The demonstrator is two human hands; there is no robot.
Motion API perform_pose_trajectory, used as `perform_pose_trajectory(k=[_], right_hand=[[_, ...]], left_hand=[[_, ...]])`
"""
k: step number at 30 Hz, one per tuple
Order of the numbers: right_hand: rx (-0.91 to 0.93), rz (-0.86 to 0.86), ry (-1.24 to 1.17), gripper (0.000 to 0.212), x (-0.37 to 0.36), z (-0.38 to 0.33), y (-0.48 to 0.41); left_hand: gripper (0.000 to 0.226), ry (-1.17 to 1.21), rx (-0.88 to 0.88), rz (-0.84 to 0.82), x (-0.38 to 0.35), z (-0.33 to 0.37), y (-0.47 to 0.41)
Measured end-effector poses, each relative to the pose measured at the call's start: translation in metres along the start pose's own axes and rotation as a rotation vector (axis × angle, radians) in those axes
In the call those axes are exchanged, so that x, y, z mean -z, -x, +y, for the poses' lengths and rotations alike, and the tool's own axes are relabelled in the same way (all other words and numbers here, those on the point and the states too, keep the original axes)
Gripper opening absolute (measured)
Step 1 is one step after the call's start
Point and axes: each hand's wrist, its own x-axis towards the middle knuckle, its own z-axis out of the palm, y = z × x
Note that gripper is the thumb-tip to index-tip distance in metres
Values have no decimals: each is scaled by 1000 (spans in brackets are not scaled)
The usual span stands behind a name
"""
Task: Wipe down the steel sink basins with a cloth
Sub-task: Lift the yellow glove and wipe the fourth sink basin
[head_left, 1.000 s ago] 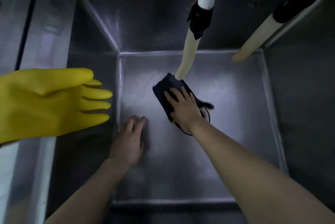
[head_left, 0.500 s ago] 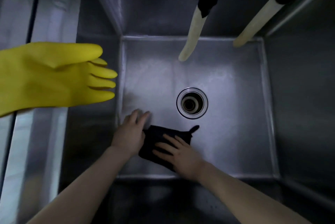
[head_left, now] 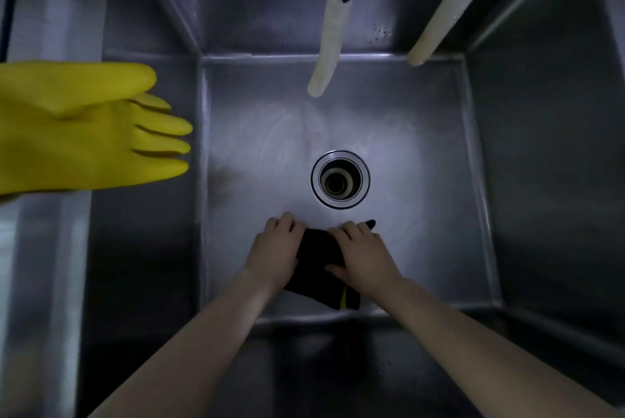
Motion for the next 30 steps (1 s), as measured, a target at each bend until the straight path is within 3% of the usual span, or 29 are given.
perform_pose_trajectory(k=[4,7,13,16,22,26,30], right_hand=[[-7,-118,-31,65,-1,-8,0],[14,-201,8,50,2,-18,3],[138,-137,34,35,40,-38,27],[191,-14,6,22,79,-57,43],[273,206,-80,23,171,-121,77],[341,301,-90,25,225,-192,97],[458,341,-26,30,257,-289,111]], left_hand=[[32,21,30,-63,6,-1,2],[31,30,0,-72,9,-4,16],[24,152,-46,-39,42,-9,68],[23,204,-64,66,75,-7,100],[23,166,-117,380,153,-21,183],[24,181,-152,581,199,-50,252],[24,209,-78,697,223,-97,336]])
